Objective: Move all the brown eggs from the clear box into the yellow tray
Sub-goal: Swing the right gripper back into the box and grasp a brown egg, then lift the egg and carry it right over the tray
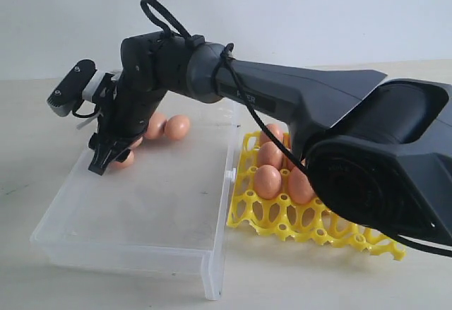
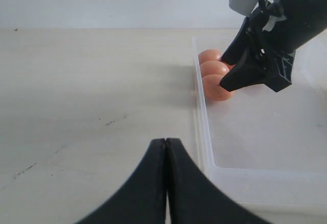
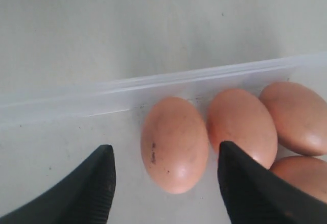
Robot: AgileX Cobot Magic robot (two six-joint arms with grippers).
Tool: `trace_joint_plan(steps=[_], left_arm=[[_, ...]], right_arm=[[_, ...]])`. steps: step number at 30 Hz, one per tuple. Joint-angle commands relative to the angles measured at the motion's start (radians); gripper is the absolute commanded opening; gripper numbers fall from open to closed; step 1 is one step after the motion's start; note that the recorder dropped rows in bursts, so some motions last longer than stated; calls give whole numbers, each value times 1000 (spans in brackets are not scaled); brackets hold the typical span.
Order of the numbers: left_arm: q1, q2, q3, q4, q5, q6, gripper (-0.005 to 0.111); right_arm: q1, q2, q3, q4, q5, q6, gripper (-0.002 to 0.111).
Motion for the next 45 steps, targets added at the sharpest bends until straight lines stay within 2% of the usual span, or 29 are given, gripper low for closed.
trace_joint_plan(steps=[1, 11, 17, 23, 25, 27, 29, 31, 32, 45], left_arm=[[1, -6, -4, -2, -4, 2, 0], [1, -6, -4, -2, -4, 2, 0], [1, -6, -4, -2, -4, 2, 0], [1, -6, -4, -2, -4, 2, 0], [1, -6, -4, -2, -4, 2, 0], [1, -6, -4, -2, -4, 2, 0], [1, -6, -4, -2, -4, 2, 0], [1, -6, -4, -2, -4, 2, 0], [1, -6, -4, -2, -4, 2, 0], [1, -6, -4, -2, -4, 2, 0]], right_arm=[[-5, 9, -10, 7, -54, -8, 58], [-5, 58, -10, 46, -111, -4, 58], [-5, 80, -10, 52, -118, 1, 63], [-5, 85, -10, 75, -138, 1, 61], [-5, 89, -10, 88, -138, 1, 56], [-5, 96, -10, 103, -138, -6, 47], [-5, 100, -10, 113, -138, -6, 28], [-5, 100, -10, 115, -136, 1, 4], [-5, 100, -10, 115, -136, 3, 0], [-7, 8, -7, 120, -91, 114, 0]])
